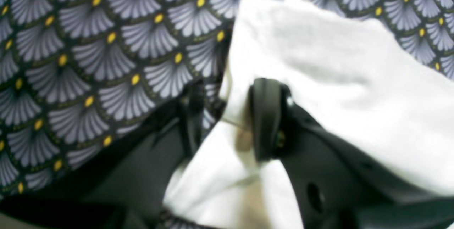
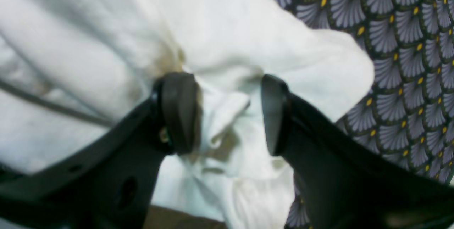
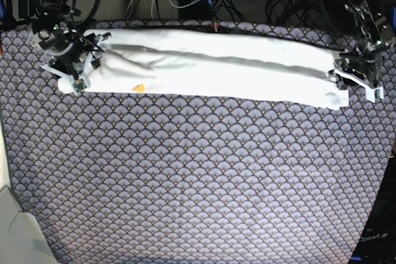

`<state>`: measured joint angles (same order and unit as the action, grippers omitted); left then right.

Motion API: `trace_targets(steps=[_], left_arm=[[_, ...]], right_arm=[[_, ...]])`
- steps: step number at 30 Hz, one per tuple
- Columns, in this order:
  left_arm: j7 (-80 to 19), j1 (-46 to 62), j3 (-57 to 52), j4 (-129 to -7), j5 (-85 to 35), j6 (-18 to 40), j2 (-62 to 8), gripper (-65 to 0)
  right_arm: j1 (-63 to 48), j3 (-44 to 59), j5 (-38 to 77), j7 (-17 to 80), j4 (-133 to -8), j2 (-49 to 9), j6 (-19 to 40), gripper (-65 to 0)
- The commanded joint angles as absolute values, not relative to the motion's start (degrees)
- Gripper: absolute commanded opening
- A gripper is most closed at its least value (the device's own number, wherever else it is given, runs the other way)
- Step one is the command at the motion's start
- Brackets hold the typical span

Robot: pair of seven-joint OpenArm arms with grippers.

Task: Fold the T-shirt properly
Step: 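Hold both strip ends and pull them apart to straighten the strip, then carry the left gripper's strip end over toward the right gripper, folding it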

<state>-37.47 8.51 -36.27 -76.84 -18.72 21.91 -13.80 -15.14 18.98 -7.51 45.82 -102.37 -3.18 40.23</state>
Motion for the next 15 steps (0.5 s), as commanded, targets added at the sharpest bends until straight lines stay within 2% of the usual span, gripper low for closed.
trace_targets(steps=[1,6,9,11,12,15], left_arm=[[-38.1,7.9,-36.1,-77.1,-18.8,22.4,-14.3,-42.7],[-38.1,7.7,-35.7,-74.9,-18.8,22.4,-13.1,-43.1],[-38.1,7.7,-35.7,-73.5,-18.8,22.4,-12.7,-51.1],[-38.1,7.7,-35.7,-72.8,-18.8,22.4,-12.6,-61.8],[-38.1,7.7,-35.7,-72.4,-18.8,22.4,-12.6,-65.0],[-38.1,7.7,-35.7,-71.8,-18.8,22.4,-12.6,-63.5]], right_arm=[[-15.1,19.1,-7.5,45.4,-103.0,-3.6,40.0,-34.0],[-15.2,19.1,-7.5,45.4,-103.0,-3.7,40.0,-34.0],[-15.2,19.1,-7.5,45.4,-103.0,-3.7,40.0,-34.0],[-15.2,19.1,-7.5,45.4,-103.0,-4.4,40.0,-34.0],[-15.2,19.1,-7.5,45.4,-103.0,-4.4,40.0,-34.0],[-15.1,19.1,-7.5,45.4,-103.0,-4.4,40.0,-34.0]])
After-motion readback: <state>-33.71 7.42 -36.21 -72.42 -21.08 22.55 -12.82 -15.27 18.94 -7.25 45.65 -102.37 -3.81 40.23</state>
